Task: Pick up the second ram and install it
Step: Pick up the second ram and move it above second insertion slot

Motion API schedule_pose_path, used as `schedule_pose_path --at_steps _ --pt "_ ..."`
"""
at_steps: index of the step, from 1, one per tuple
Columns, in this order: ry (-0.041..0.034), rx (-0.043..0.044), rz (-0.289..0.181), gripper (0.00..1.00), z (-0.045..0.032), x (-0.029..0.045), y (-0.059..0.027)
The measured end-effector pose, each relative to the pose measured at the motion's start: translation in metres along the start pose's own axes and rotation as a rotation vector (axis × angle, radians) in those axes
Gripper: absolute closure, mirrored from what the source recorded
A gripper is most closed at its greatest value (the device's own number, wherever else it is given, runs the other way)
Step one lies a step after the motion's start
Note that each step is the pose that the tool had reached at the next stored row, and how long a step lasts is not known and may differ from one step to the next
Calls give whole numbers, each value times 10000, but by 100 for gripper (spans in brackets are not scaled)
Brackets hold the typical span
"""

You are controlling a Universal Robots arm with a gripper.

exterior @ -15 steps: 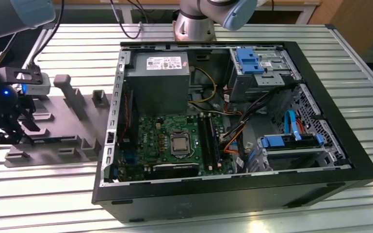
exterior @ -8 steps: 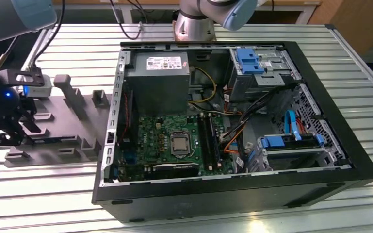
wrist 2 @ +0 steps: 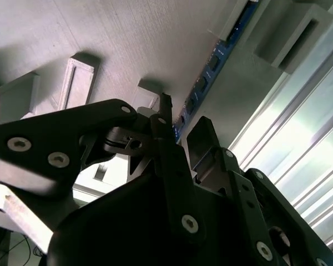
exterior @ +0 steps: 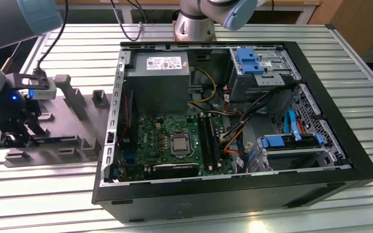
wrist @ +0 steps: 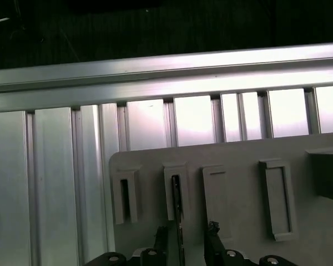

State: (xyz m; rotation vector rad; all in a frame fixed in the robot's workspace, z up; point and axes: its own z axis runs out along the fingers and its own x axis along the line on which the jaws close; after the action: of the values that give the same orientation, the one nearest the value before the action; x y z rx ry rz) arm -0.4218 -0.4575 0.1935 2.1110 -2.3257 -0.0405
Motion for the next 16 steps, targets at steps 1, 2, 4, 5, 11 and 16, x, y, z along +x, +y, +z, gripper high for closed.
schedule_pose_path --at_steps 1,2,4,5,11,16 --pt "0 1 0 61 6 -1 -7" --pt "-1 1 -1 61 12 -1 -14" --pt "-2 2 -2 61 21 -3 -31" --pt "0 1 -1 61 23 -4 -41" --pt "-3 3 -1 61 36 -8 -82" --pt "0 0 -2 69 41 -8 -89"
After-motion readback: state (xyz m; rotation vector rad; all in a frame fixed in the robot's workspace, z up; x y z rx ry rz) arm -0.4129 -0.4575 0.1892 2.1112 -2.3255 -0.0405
